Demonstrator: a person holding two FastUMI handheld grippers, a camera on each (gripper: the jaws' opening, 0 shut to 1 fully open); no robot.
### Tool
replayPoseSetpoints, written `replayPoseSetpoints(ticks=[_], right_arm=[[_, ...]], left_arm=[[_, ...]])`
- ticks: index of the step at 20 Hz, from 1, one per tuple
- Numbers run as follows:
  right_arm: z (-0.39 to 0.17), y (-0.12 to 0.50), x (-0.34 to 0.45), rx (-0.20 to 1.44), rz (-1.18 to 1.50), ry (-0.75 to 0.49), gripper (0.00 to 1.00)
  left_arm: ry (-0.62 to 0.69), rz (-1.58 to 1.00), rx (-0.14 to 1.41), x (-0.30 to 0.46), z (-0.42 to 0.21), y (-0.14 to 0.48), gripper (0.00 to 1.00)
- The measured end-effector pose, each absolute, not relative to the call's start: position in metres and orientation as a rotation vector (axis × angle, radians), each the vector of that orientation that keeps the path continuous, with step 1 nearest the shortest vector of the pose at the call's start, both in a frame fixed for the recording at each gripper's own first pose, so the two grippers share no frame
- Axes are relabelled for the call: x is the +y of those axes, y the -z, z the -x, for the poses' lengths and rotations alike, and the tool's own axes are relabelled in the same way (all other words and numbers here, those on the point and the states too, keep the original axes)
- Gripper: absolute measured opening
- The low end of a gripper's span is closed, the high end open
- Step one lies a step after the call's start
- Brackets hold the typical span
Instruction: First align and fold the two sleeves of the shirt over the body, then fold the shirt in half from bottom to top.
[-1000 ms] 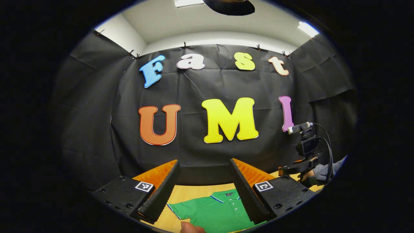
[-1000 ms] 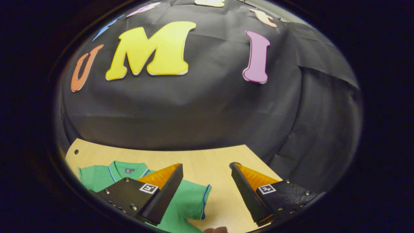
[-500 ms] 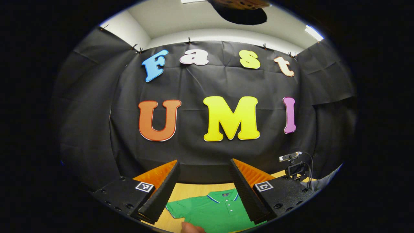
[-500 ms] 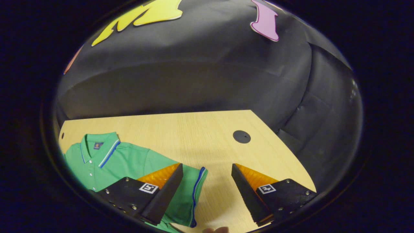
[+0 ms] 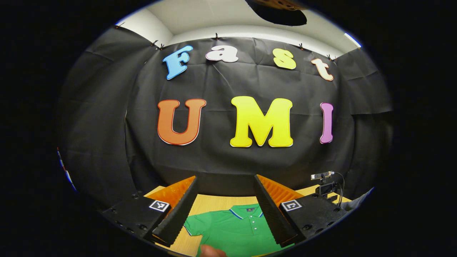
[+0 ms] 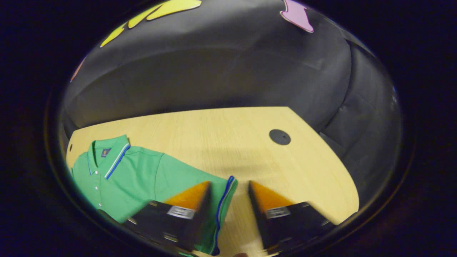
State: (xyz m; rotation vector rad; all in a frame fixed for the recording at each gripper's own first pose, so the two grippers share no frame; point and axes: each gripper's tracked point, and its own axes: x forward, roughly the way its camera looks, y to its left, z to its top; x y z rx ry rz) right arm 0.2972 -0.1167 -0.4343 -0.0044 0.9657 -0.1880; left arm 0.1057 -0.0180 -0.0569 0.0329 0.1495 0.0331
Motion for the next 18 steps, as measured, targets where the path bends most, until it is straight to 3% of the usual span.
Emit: replayPoseSetpoints(ticks=[2, 18], right_arm=[[-0.301, 0.432, -0.112, 0.974, -0.02, 0.234, 0.02], [-0.306, 0.408, -0.097, 0.936, -0.089, 0.173, 0.01]], left_arm=[[-0.043, -0.037, 0.156, -0.014, -0.106, 0.058, 0.98], [-0.092, -0.02, 0.188, 0.005, -0.101, 0.066, 0.98]])
